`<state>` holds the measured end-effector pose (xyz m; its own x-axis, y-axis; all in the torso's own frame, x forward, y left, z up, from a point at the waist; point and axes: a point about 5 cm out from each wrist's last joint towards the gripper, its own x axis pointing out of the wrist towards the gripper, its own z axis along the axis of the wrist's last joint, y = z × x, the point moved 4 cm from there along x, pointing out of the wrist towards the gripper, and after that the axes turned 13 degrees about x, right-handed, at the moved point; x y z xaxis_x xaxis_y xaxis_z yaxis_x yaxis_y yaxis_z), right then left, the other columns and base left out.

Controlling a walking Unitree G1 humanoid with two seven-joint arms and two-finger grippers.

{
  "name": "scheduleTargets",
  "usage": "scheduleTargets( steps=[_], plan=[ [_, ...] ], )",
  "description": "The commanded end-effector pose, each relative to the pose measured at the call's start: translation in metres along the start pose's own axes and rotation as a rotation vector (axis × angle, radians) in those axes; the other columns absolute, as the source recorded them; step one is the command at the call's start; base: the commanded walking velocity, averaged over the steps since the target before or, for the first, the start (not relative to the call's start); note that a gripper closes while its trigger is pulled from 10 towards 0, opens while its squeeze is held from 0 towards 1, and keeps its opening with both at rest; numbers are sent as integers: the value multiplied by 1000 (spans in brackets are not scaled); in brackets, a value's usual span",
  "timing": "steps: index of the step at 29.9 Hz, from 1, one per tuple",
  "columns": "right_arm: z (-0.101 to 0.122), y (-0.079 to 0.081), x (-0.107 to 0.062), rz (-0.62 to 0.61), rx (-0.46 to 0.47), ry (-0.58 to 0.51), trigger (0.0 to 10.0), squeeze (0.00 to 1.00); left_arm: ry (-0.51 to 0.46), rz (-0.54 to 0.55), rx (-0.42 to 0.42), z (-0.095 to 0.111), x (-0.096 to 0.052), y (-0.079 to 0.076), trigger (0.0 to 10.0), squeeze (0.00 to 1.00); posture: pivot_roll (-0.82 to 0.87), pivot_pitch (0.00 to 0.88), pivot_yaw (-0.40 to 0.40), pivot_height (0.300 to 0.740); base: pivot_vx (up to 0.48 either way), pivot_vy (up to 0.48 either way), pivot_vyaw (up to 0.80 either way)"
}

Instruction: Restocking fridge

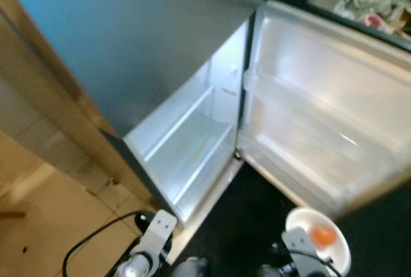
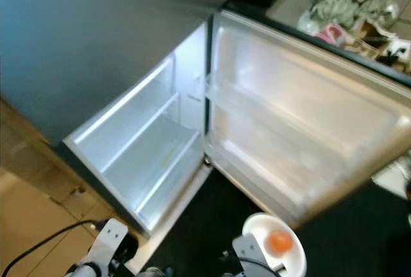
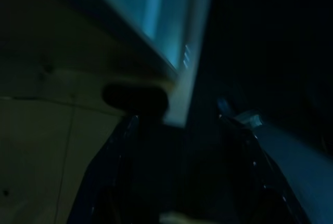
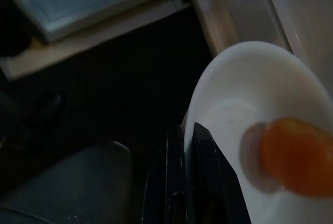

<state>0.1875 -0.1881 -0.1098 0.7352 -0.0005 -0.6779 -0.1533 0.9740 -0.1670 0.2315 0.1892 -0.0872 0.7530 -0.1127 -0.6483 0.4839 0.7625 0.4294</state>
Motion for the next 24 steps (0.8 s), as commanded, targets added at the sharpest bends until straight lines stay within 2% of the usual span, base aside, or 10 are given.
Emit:
scheduleTargets(
  steps=[1,24],
  plan=[
    [-1,5,-1,5,7,-3,10000,0,53,-32,-10,-16,-6,-12,10000,0,-94,164,-11,723,0,0,800],
    [-2,4,-1,1,7,-2,10000,0,54,-34,-8,-16,-6,-11,10000,0,-96,169,-8,723,0,0,800]
  ],
)
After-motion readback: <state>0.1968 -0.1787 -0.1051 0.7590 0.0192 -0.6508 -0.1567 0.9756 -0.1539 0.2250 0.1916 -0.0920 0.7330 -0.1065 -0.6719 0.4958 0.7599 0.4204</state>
